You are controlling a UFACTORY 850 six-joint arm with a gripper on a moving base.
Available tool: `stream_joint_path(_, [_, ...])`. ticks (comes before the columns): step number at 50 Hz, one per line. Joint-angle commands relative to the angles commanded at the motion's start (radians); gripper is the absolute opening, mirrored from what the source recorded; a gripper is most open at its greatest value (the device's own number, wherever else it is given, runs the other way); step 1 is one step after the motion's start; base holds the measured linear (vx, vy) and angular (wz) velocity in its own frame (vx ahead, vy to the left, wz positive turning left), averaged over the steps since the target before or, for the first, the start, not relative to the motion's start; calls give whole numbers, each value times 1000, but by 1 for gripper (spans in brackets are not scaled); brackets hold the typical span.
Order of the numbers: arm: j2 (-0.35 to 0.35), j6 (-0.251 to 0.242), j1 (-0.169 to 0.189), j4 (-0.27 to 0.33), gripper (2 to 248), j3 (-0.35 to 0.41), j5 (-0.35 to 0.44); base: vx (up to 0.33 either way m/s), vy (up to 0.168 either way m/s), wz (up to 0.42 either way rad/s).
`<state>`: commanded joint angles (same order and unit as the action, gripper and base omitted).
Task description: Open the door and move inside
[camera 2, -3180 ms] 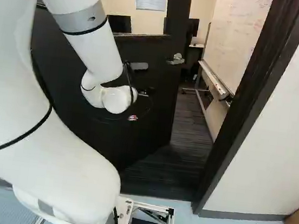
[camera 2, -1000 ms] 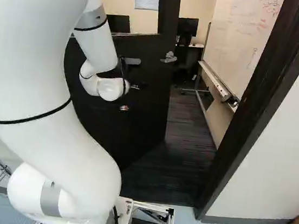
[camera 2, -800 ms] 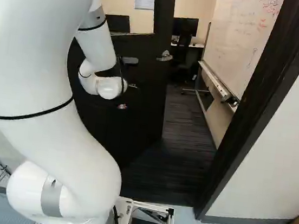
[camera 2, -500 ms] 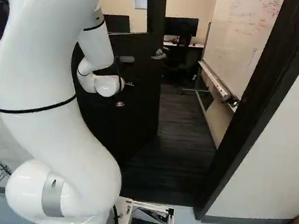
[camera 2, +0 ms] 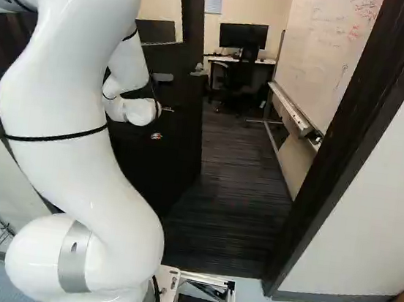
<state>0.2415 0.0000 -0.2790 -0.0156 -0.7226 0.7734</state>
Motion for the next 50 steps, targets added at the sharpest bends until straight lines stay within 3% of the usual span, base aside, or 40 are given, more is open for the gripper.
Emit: stream_joint_path(50, [135, 0, -122, 26, 247, -162, 0, 0, 0, 0])
